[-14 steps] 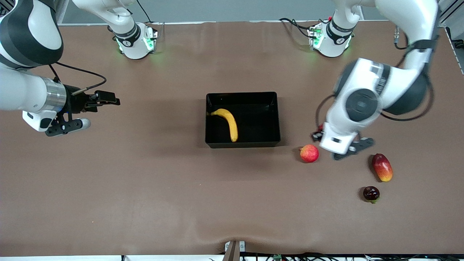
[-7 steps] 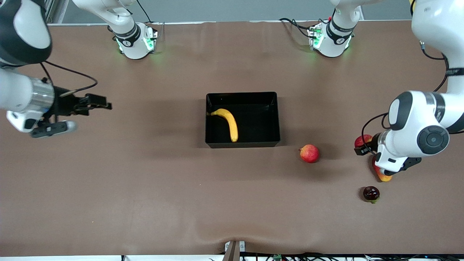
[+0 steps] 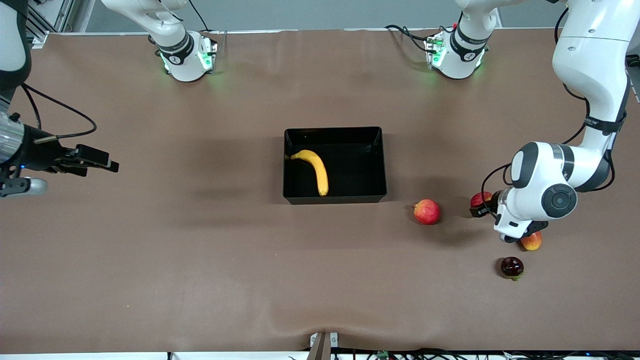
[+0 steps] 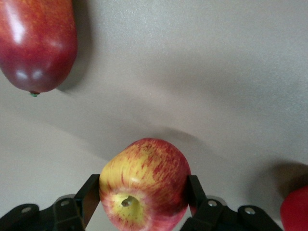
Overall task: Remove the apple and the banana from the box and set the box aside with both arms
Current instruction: 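Carry the apple out of the box and set it beside the mango, then reach the left gripper into the box and grasp the yellow banana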
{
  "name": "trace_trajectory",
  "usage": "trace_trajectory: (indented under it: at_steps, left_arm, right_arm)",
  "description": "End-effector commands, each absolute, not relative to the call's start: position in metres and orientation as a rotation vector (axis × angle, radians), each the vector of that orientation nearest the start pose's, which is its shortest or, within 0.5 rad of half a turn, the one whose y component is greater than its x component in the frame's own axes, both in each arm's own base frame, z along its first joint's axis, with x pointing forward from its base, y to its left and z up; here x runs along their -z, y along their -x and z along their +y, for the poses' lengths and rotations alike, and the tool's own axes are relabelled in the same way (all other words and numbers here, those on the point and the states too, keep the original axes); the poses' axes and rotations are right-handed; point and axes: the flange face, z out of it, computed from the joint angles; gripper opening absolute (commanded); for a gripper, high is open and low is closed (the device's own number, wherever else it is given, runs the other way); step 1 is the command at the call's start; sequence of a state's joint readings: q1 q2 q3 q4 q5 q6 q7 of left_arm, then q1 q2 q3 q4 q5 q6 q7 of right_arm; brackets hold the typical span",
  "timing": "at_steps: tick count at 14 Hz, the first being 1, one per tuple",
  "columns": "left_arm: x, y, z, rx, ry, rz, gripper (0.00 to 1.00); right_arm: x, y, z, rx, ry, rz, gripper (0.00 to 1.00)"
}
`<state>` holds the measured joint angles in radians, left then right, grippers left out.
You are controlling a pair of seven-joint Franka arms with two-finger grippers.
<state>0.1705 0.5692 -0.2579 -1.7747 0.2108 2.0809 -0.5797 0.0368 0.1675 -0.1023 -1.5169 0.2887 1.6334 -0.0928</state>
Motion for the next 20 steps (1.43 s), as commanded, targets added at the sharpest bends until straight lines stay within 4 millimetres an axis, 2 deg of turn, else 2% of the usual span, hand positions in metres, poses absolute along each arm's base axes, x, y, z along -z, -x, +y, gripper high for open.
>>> trace_trajectory:
  at_steps: [1, 2, 3, 5, 7, 10, 12, 14, 15, 18, 20]
  left_arm:
    - [-0.212, -0.633, -0.033, -0.278, 2.924, -0.491, 0.01]
    - [-0.208, -0.637, -0.032, -0.275, 2.919, -0.484, 0.38]
    - [-0.207, -0.639, -0.031, -0.273, 2.92, -0.486, 0.99]
    - [-0.221, -0.646, -0.034, -0.231, 2.925, -0.497, 1.0]
    - [-0.253, -0.656, -0.047, -0.168, 2.946, -0.496, 1.0]
    - [-0.318, -0.654, -0.101, -0.138, 2.987, -0.426, 1.0]
    - [-0.36, -0.648, -0.148, -0.153, 3.011, -0.417, 1.0]
    - [-0.385, -0.632, -0.205, -0.163, 3.028, -0.447, 1.0]
    - [-0.389, -0.62, -0.236, -0.16, 3.034, -0.456, 1.0]
    - [-0.394, -0.564, -0.35, -0.129, 3.021, -0.505, 1.0]
    - [-0.384, -0.53, -0.406, -0.088, 3.01, -0.521, 1.0]
  right_arm:
    - [-0.586, -0.611, -0.012, 0.04, 2.871, -0.001, 1.0]
    - [-0.589, -0.613, -0.014, 0.068, 2.875, 0.004, 1.0]
    - [-0.59, -0.614, -0.013, 0.088, 2.875, 0.005, 1.0]
    - [-0.594, -0.618, -0.017, 0.139, 2.878, 0.018, 1.0]
    - [-0.595, -0.617, -0.02, 0.143, 2.878, 0.024, 1.0]
    - [-0.598, -0.615, -0.02, 0.136, 2.875, 0.07, 1.0]
    - [-0.597, -0.615, -0.019, 0.12, 2.868, 0.173, 1.0]
    - [-0.598, -0.615, -0.014, 0.101, 2.855, 0.289, 1.0]
    - [-0.598, -0.615, -0.012, 0.09, 2.847, 0.35, 1.0]
    - [-0.594, -0.612, -0.002, 0.017, 2.821, 0.501, 1.0]
    - [-0.592, -0.611, 0.002, -0.017, 2.81, 0.557, 1.0]
